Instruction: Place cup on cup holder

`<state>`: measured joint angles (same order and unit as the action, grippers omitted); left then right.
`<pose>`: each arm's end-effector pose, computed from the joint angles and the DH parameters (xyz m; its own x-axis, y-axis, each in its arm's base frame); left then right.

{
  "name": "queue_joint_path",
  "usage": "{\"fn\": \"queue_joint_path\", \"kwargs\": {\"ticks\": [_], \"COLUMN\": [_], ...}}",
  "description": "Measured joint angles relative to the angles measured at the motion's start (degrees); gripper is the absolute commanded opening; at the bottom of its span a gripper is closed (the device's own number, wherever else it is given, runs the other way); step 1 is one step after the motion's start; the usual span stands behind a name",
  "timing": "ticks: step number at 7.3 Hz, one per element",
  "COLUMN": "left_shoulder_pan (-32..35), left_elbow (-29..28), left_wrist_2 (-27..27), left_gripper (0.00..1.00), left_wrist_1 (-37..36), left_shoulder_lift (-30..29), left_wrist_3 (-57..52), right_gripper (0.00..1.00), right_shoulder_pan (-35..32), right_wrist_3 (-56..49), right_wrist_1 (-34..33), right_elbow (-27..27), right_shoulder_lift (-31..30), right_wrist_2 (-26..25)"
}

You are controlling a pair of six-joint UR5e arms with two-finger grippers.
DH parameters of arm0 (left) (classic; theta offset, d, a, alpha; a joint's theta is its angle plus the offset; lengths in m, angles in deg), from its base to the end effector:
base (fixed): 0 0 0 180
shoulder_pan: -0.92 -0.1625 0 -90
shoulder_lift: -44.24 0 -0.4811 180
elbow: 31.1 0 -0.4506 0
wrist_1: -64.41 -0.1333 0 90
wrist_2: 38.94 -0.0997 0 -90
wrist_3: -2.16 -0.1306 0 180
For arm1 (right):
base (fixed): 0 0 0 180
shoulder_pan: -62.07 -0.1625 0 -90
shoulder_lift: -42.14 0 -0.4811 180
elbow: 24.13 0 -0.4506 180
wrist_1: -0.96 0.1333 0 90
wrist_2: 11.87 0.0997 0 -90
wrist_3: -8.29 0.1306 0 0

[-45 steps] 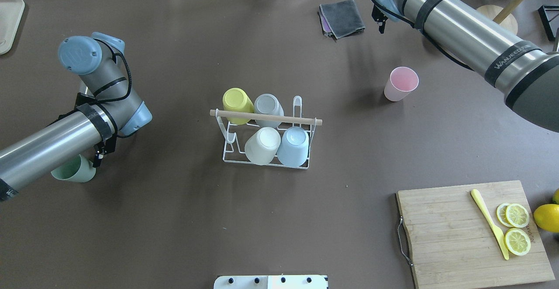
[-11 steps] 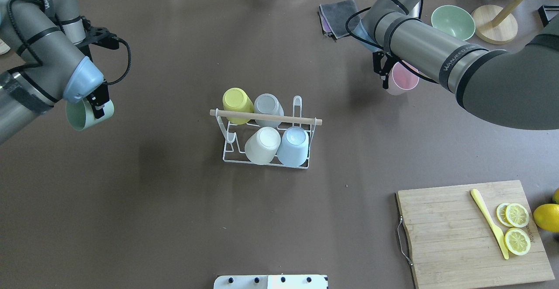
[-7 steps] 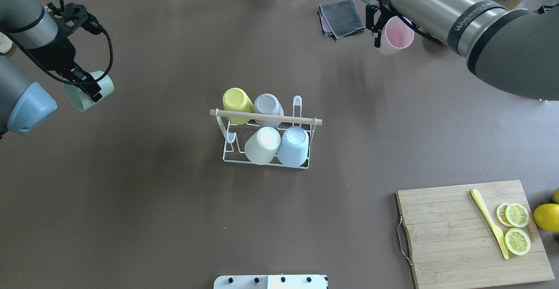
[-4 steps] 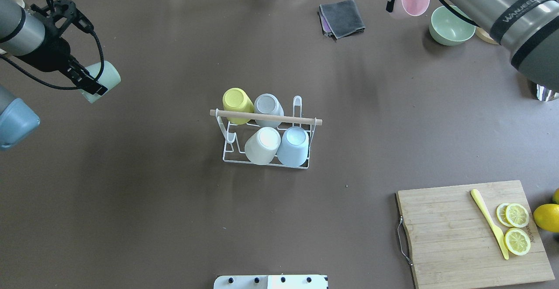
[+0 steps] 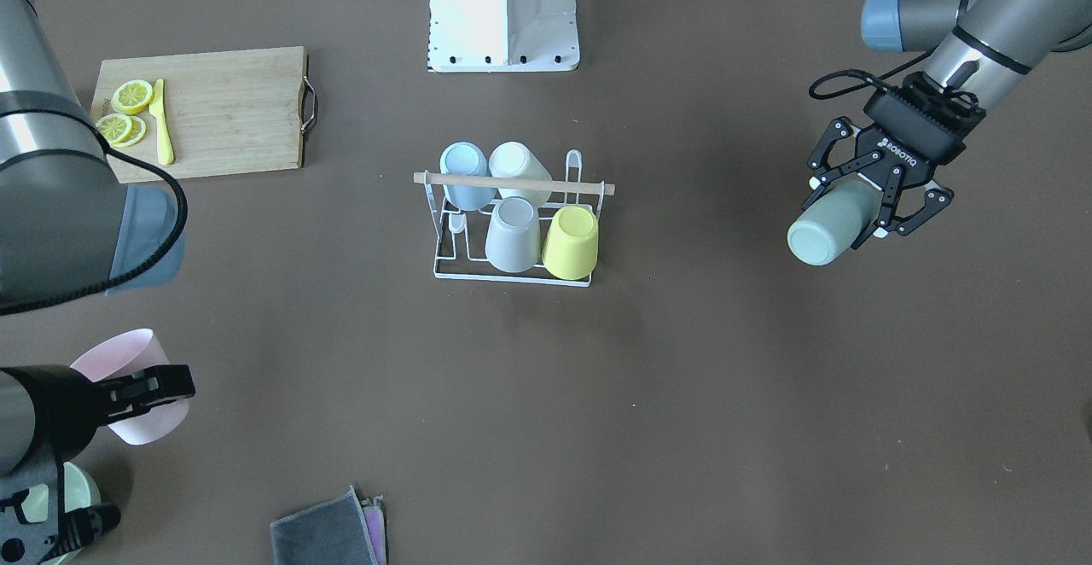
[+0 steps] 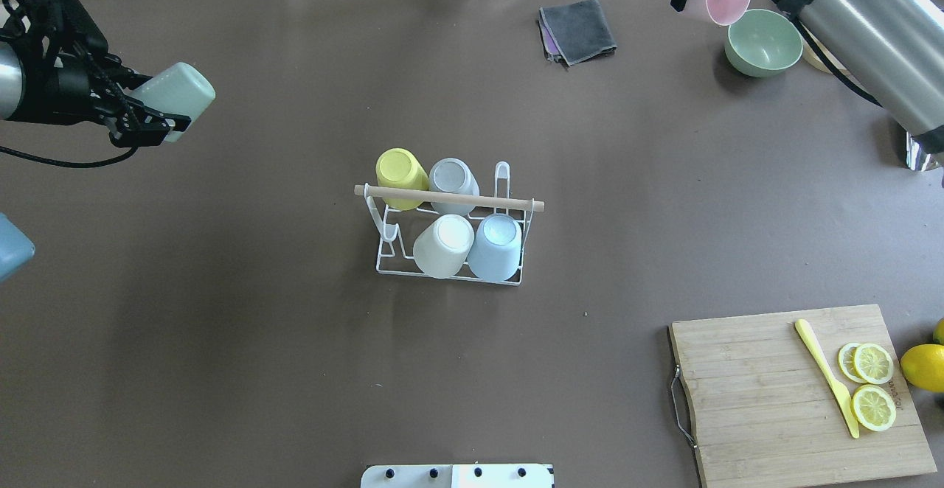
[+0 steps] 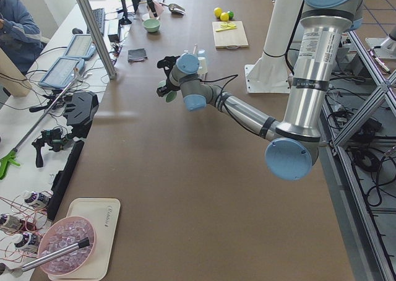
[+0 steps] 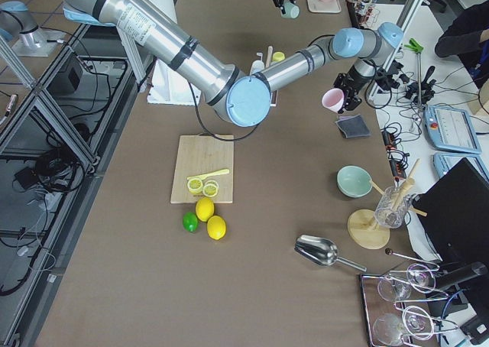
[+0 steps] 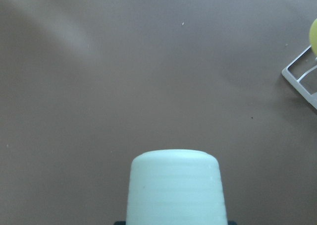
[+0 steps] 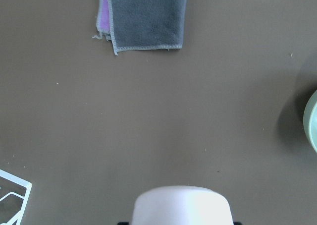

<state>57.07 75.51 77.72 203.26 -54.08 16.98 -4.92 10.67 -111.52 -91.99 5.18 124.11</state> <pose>0.2823 -0.5550 0.3855 0.5253 0.7678 -0.3668 -0.0220 0.4431 0.8962 -0.3089 -0.8281 0.2955 0.6140 -0.3304 0.7168 0.3615 0.9250 0.1168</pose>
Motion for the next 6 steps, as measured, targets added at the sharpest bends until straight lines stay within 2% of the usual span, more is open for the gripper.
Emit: {"fn": "queue_joint_path", "kwargs": {"ticks": [2,3,5,6], "left_shoulder_pan": [-4.56,-7.10,-13.73,-18.25], "left_elbow": [0.18,0.18,0.05,0.03], "left_wrist_2": [-10.61,-15.77,-27.48,-34.06], "left_gripper": [0.45,0.45,0.46,0.47], "left_wrist_1": [14.62,21.30,31.06,34.23], "left_shoulder_lift": [1.36,2.60,4.13,3.93], "left_wrist_3": [4.49,5.67,7.23,7.37], "right_gripper": [0.00,0.00,0.00,0.00], "right_shoulder_pan": [3.39,5.31,8.59,10.47], "right_wrist_3": [9.52,14.06,18.24,18.78], "right_wrist_1": [8.91,14.26,24.26,31.32], "right_elbow": [-14.52,-19.48,-26.49,-28.45], "right_shoulder_lift": [-8.20,-10.99,-13.94,-15.82], "right_wrist_2": [-3.47,-6.16,-13.32,-17.19]}}
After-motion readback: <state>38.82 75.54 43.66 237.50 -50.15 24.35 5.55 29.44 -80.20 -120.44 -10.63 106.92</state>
